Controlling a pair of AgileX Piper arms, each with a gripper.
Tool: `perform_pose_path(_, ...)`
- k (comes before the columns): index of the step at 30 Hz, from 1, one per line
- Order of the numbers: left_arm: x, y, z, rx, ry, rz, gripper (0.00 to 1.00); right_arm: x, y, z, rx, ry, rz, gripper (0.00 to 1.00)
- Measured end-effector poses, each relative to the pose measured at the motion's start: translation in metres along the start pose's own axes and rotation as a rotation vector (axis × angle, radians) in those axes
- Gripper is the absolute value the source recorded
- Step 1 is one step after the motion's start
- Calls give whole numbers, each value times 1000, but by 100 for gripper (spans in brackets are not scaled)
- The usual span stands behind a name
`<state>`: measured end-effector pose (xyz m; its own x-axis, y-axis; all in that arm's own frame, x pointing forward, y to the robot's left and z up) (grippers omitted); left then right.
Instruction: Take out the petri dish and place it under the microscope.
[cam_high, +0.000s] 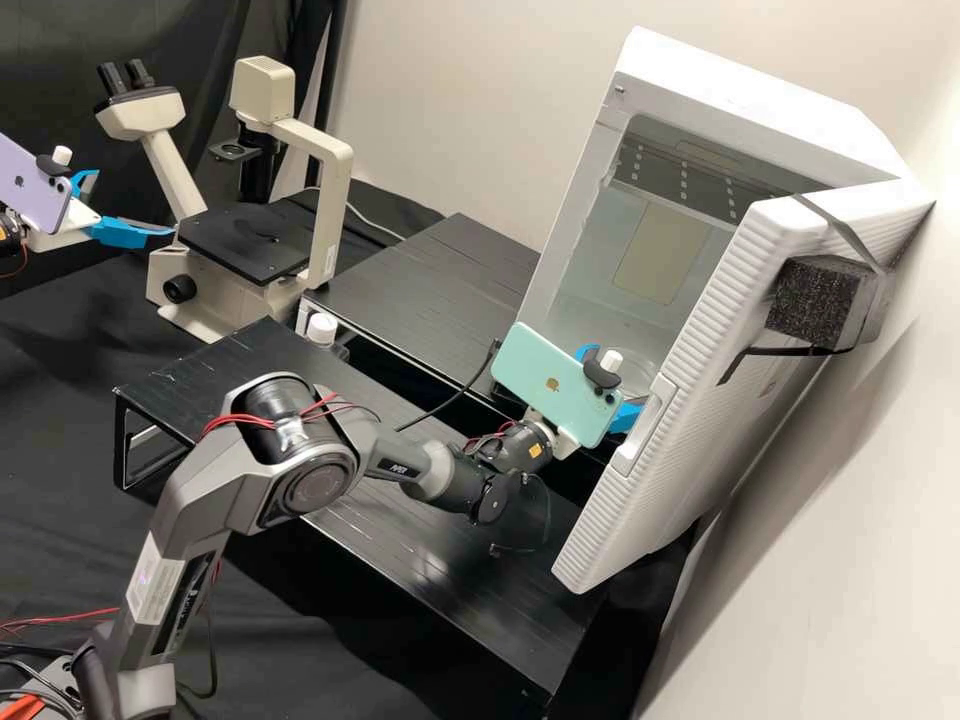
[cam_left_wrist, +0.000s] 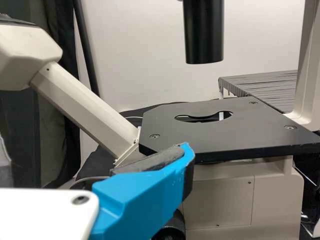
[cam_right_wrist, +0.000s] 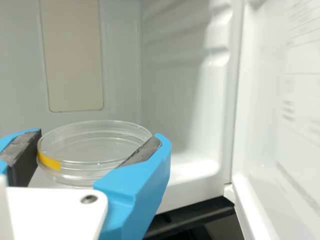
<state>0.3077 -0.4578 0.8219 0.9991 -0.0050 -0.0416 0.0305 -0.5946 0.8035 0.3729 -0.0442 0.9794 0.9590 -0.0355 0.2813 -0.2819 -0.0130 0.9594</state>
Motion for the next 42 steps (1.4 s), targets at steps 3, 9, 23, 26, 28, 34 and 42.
perform_pose_path(3, 0, 0, 0, 0, 0, 0, 100, -22, -1, -1, 30, 7, 3, 0)
perform_pose_path(9, 0, 0, 0, 0, 0, 0, 100, -68, -9, -10, 67, 62, -20, 0)
perform_pose_path(23, 0, 0, 0, 0, 0, 0, 100, -153, -59, -102, 72, 420, -197, 0)
perform_pose_path(26, 0, 0, 0, 0, 0, 0, 100, -164, -81, -127, 46, 505, -275, 0)
perform_pose_path(28, 0, 0, 0, 0, 0, 0, 100, -171, -94, -142, 36, 543, -318, 0)
perform_pose_path(34, 0, 0, 0, 0, 0, 0, 100, -183, -125, -179, 14, 586, -409, 0)
perform_pose_path(42, 0, 0, 0, 0, 0, 0, 100, -183, -166, -226, -11, 570, -460, 0)
